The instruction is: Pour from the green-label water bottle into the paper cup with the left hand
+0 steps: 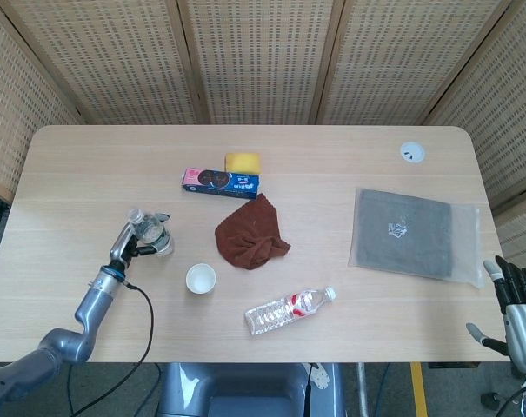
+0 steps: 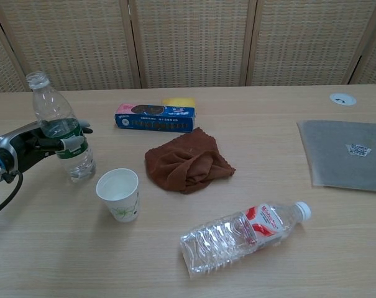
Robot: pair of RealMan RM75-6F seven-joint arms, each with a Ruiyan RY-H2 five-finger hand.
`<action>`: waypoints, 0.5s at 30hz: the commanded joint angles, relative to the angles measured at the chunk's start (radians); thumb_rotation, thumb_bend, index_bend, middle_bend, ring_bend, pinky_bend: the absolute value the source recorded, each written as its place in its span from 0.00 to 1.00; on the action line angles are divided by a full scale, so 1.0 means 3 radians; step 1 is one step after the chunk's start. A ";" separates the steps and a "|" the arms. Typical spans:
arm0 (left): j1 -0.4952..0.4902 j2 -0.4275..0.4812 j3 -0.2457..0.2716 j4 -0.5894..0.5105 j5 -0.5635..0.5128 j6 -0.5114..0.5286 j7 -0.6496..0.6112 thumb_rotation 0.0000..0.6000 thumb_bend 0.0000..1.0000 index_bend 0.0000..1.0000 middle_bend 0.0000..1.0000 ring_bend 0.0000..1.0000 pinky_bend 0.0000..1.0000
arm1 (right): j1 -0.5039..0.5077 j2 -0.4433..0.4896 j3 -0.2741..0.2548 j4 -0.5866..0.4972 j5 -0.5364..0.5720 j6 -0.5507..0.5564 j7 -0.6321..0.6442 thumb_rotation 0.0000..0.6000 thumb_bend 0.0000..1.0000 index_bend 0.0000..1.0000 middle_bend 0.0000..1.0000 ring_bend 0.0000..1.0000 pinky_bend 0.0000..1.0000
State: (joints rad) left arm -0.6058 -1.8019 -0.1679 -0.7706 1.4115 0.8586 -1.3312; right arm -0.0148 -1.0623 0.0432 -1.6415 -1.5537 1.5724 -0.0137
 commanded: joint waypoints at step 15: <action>0.0055 0.0080 0.0151 0.0010 0.0099 0.0067 -0.0077 1.00 0.27 0.00 0.02 0.01 0.11 | -0.0010 0.0015 -0.0007 -0.0009 -0.0024 0.0026 0.0031 1.00 0.00 0.00 0.00 0.00 0.00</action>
State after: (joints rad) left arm -0.5900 -1.7791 -0.1241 -0.7684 1.4400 0.8781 -1.3536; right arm -0.0178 -1.0579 0.0410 -1.6441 -1.5608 1.5801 -0.0044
